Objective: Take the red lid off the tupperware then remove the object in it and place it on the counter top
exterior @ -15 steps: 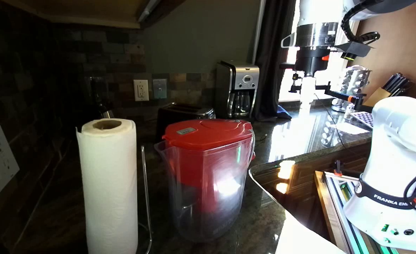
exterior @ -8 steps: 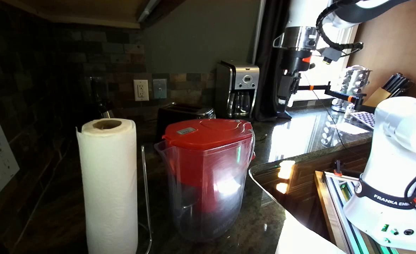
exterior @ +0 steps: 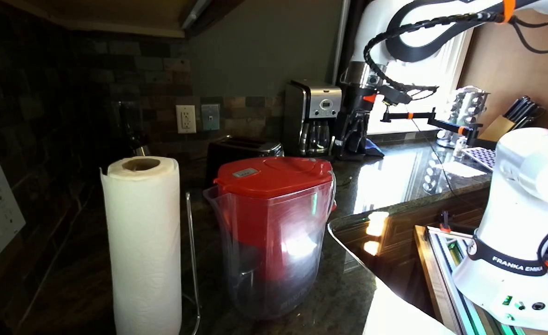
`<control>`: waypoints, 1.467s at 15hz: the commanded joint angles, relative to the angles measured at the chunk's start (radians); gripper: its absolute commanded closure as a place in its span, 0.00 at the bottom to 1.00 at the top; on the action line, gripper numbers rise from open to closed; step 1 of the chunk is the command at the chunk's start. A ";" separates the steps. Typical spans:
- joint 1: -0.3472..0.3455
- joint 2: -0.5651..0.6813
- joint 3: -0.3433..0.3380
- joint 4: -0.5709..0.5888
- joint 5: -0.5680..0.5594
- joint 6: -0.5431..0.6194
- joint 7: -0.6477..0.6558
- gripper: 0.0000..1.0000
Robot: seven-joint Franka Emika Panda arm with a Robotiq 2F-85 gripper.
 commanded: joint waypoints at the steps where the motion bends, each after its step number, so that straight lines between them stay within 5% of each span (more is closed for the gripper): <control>1: 0.013 0.130 -0.029 0.037 0.014 0.057 -0.075 0.00; 5: 0.024 0.231 -0.046 0.063 0.013 0.113 -0.175 0.00; 11: 0.014 0.237 -0.033 0.065 0.001 0.109 -0.160 0.00; 22: 0.096 0.404 -0.108 0.118 0.202 0.197 -0.535 0.00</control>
